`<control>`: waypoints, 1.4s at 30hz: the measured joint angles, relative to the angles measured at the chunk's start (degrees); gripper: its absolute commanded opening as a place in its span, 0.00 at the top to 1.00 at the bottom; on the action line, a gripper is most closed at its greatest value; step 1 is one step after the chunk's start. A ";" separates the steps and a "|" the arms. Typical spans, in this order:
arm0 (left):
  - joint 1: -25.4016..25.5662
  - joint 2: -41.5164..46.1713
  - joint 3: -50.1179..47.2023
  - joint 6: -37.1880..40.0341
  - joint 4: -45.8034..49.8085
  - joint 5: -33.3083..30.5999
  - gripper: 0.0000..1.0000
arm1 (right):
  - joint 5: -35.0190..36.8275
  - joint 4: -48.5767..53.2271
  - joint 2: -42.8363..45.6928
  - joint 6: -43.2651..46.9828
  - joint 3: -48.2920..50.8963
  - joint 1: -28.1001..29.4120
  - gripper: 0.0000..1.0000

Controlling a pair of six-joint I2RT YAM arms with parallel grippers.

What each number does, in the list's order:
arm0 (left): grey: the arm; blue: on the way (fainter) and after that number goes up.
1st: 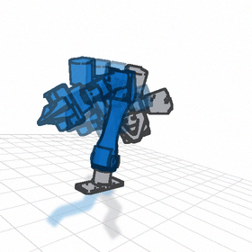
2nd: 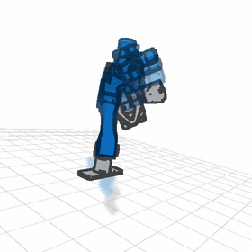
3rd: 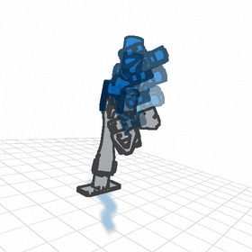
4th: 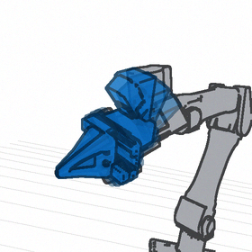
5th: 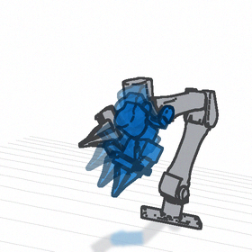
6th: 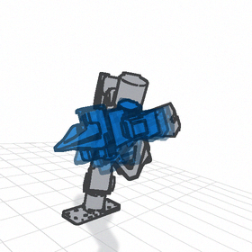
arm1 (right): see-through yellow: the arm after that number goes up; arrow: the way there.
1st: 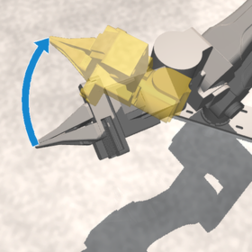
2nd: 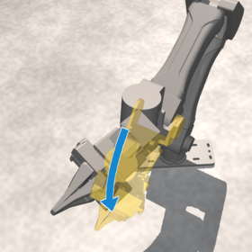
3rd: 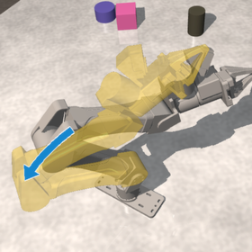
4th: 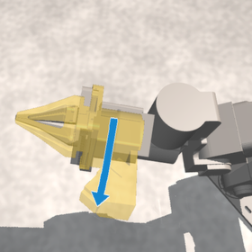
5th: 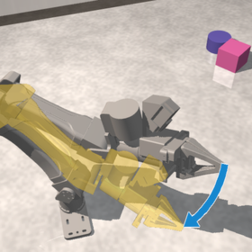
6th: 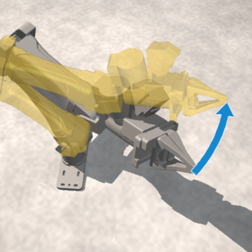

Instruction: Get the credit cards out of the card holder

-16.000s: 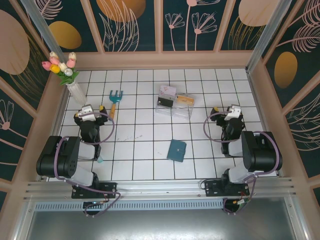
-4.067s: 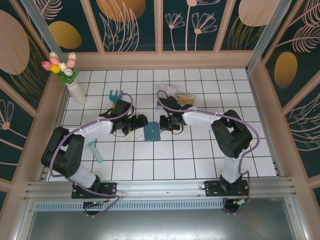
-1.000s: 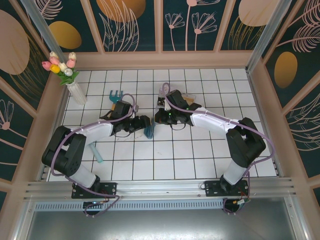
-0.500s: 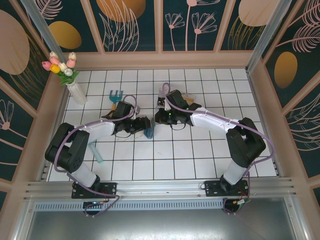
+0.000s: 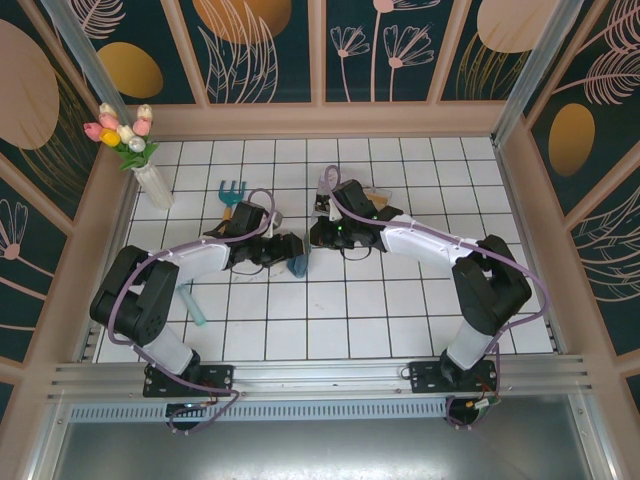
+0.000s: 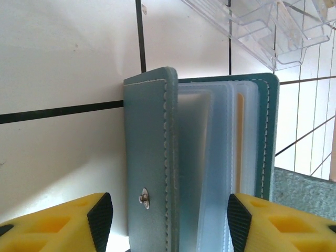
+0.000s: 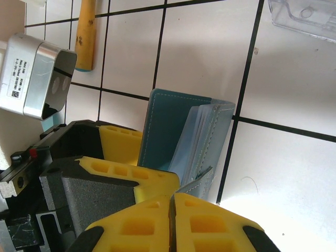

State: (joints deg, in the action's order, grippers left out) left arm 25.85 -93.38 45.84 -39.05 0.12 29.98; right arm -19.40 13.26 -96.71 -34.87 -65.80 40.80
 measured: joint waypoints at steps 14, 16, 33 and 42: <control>0.00 -0.02 0.00 0.02 0.09 -0.63 0.41 | 0.00 -0.04 0.00 -0.17 0.35 0.00 0.90; 0.00 -0.02 0.00 0.04 0.11 -0.87 0.41 | -0.02 -0.07 0.00 -0.17 0.35 0.00 0.90; 0.00 1.66 0.37 0.37 1.16 -1.11 0.35 | -0.15 -0.22 0.00 -0.17 0.35 0.00 0.90; 0.24 -0.24 0.72 1.16 1.20 0.48 0.41 | -0.24 -0.42 0.00 -0.17 0.35 0.00 0.90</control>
State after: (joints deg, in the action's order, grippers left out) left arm 26.09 -93.62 46.57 -37.89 1.32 30.46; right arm -19.64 12.84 -96.71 -35.05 -65.45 40.80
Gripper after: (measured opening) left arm 0.600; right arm 0.102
